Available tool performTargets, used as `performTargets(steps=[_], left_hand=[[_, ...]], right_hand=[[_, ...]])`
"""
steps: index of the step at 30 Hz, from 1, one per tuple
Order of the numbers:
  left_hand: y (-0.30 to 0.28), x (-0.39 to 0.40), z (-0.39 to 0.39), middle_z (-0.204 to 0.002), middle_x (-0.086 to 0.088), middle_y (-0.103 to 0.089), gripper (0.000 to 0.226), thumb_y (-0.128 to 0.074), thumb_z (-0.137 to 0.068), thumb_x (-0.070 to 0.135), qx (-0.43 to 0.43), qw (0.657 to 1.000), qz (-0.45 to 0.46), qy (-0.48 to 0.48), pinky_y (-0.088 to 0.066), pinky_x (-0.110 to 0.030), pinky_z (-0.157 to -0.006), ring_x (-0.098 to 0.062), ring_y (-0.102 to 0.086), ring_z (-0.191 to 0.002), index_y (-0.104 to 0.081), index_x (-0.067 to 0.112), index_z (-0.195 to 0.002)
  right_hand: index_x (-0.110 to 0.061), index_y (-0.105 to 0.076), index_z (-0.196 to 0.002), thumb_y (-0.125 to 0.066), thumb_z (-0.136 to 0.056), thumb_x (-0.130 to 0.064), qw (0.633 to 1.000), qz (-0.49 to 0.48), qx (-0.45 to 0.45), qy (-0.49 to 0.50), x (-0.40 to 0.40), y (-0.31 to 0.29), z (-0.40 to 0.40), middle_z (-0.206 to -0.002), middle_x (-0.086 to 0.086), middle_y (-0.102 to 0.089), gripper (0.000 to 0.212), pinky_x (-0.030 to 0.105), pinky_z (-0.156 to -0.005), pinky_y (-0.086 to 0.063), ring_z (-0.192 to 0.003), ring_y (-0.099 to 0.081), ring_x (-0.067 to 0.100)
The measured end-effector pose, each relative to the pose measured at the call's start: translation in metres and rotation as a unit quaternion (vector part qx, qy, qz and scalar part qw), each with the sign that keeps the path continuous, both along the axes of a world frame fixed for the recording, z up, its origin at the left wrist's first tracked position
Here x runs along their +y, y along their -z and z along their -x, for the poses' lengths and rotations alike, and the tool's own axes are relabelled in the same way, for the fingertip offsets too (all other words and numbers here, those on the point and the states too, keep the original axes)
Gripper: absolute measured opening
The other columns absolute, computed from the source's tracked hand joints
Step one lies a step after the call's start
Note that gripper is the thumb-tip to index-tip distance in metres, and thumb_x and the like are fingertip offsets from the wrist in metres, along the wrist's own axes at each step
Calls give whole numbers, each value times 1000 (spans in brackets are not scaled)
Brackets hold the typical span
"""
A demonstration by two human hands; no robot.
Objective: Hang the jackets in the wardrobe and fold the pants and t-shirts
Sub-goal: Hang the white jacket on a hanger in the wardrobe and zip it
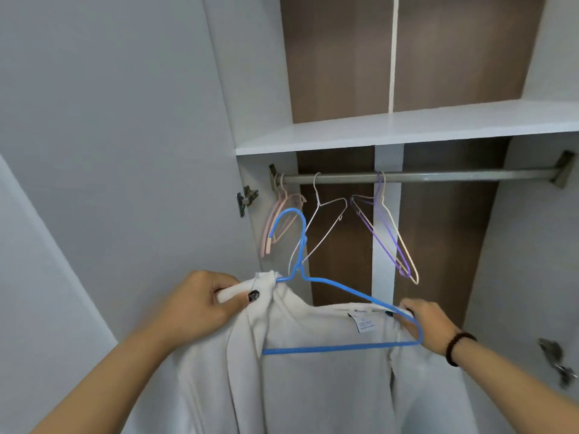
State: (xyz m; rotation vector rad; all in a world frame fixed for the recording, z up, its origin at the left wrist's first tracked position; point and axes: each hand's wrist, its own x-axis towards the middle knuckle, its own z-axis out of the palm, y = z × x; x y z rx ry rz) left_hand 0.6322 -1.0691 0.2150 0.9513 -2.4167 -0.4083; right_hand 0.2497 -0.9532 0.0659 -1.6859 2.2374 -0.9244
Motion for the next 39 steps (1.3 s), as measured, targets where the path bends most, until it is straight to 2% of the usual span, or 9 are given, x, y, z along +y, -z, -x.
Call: performTargets(steps=[6,11,15,23,26,30,34,37,39], left_hand=[[8,-16,25,-49,8,-41,49,-43,-70,75,-17,999,25,29,-36,-29,-51,-9,-36,-49,-56,28,-64],[17,-19,41,-55,9,-53,52,-42,-70,76,-37,998,28,33,-48,-32,-57,-10,-46,-52,-61,28,-70],[25,-8,66,-58,4,-54,62,-40,-70,78,-29,998,39,47,-48,-32,-57,-12,-47,-56,-60,20,-73],[28,38,115,-59,5,-56,27,-59,-85,51,-39,998,39,17,-48,-30,-56,-13,-53,-62,-59,31,-68],[32,56,132,-56,4,-53,33,-57,-87,48,-43,998,53,1,-36,-26,-50,-14,-49,-62,-56,27,-61],[44,79,156,-73,1,-64,34,-51,-89,49,-58,997,40,-9,-48,-30,-63,-21,-59,-77,-63,19,-82],[57,93,175,-68,1,-62,32,-55,-86,49,-15,1000,1,-4,-50,-33,-66,-22,-60,-75,-59,20,-73],[58,95,178,-59,6,-61,25,-65,-81,45,70,996,-39,-31,-49,-32,-62,-20,-59,-68,-62,26,-67],[54,95,176,-59,12,-62,20,-69,-79,45,125,988,-72,-56,-48,-31,-61,-15,-59,-66,-65,29,-66]], right_hand=[[-20,-43,-52,-71,-82,-13,993,36,-57,94,35,-33,29,-51,-7,-42,41,20,-55,-31,-55,-37,8],[-22,-42,-49,-81,-71,-16,995,47,40,73,67,-77,40,-46,-9,-43,44,16,-49,-29,-50,-39,8],[-21,-47,-52,-78,-74,-26,986,43,147,65,84,-105,46,-50,0,-50,38,30,-50,-40,-48,-43,12],[-16,-55,-54,-73,-80,-33,978,37,191,70,90,-139,29,-53,5,-55,36,33,-50,-43,-51,-50,20],[-15,-53,-51,-70,-81,-30,981,26,169,86,92,-149,19,-51,4,-52,38,30,-50,-40,-51,-45,16],[-12,-42,-46,-68,-81,-20,987,48,100,113,91,-151,2,-47,1,-39,44,28,-50,-36,-49,-37,15],[-14,-34,-43,-68,-76,-16,974,136,-27,180,92,-144,-11,-45,-3,-28,47,23,-47,-26,-48,-27,11],[-18,-47,-49,-70,-75,-19,953,199,-104,202,110,-130,-4,-48,-12,-41,35,17,-53,-31,-52,-38,5],[-26,-63,-72,-73,-75,-22,951,197,-74,226,126,-116,5,-77,-14,-55,11,13,-69,-35,-81,-49,5]])
